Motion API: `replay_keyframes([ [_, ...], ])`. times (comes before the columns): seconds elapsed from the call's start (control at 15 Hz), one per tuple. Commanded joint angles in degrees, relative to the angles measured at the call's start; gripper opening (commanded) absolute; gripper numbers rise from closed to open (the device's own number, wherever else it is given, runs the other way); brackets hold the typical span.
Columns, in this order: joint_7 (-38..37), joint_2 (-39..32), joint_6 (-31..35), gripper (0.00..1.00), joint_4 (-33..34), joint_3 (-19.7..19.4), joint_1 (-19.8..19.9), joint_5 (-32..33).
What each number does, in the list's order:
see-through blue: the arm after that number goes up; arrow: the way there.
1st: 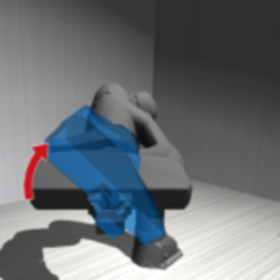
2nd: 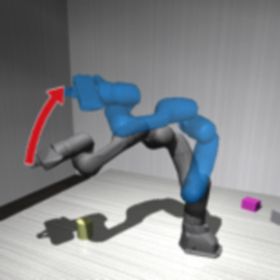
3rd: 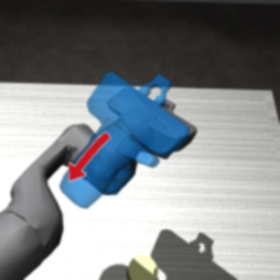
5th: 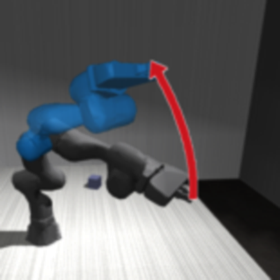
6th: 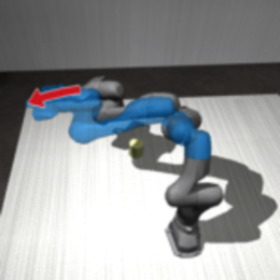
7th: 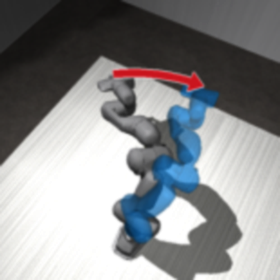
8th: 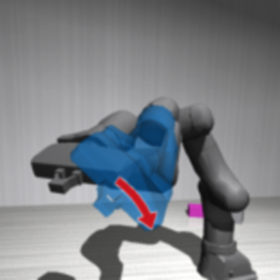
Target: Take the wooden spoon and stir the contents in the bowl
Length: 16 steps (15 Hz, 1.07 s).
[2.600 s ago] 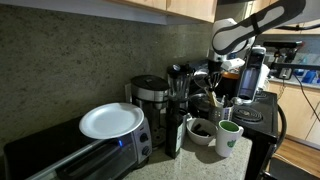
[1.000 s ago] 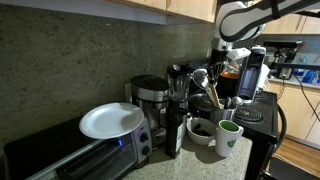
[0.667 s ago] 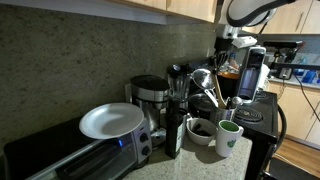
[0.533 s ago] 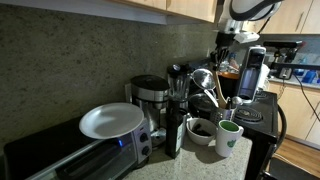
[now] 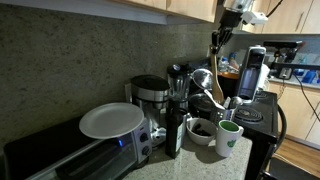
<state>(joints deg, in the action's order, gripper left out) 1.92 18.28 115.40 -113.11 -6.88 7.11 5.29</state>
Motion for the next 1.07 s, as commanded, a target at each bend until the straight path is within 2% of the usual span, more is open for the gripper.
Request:
replay_keyframes([
  [0.0, -2.49, 0.17, -0.70, 0.06, 3.12, 0.91, -0.90, -1.79],
  [0.2, -4.32, 0.24, 2.75, 0.06, 2.30, 1.37, -1.72, -3.94],
  [0.4, -4.97, 0.08, 6.57, 0.06, -1.43, 2.02, -1.95, -3.35],
  [0.67, -4.55, 0.05, 8.41, 0.06, -7.08, 1.62, -1.24, -2.67],
  [1.0, -3.66, 0.20, 14.56, 0.06, -15.66, 0.77, -0.74, -3.05],
])
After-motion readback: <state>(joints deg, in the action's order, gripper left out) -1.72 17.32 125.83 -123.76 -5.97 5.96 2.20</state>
